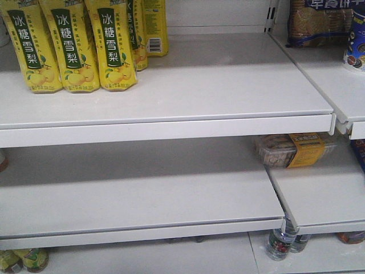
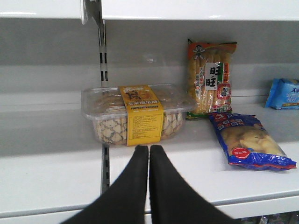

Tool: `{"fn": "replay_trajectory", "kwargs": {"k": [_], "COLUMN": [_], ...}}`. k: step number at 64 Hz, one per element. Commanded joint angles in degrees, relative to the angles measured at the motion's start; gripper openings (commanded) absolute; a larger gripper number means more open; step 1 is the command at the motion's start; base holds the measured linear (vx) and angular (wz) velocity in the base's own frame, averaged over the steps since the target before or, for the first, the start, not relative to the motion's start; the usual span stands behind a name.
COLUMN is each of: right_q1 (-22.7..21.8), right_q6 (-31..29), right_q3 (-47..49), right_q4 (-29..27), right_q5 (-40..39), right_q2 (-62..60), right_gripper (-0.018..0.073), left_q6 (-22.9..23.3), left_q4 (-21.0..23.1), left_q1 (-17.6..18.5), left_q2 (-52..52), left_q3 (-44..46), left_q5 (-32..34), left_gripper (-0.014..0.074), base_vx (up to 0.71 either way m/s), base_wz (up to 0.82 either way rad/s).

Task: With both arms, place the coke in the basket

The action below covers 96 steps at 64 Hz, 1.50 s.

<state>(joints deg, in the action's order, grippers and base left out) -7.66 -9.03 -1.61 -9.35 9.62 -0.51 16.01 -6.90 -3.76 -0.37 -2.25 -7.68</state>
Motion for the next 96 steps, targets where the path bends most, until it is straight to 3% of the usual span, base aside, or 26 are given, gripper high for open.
{"fn": "replay_trajectory", "kwargs": {"k": [1,96], "right_q1": [-0.1,-0.1], "right_q6": [-0.1,-0.3], "right_q3": [-0.9,-0.9], "right_q4": [-0.9,-0.9], "right_q5": [-4.7,-4.4], "right_q2": [-1.1,-1.0], "right_gripper": [-0.0005,-0.0005], "left_q6": [-2.1,-2.1], "left_q4": [-2.3,-2.3], "left_q1": [0.1,-0.9], "left_q2": [-1.1,-1.2], "left_q3": [-0.1,-0.1], "left_q5": [9.0,9.0], "left_gripper": [-0.0006,-0.0006], "base_vx": [0.00,0.00], "base_wz": [0.00,0.00]}}
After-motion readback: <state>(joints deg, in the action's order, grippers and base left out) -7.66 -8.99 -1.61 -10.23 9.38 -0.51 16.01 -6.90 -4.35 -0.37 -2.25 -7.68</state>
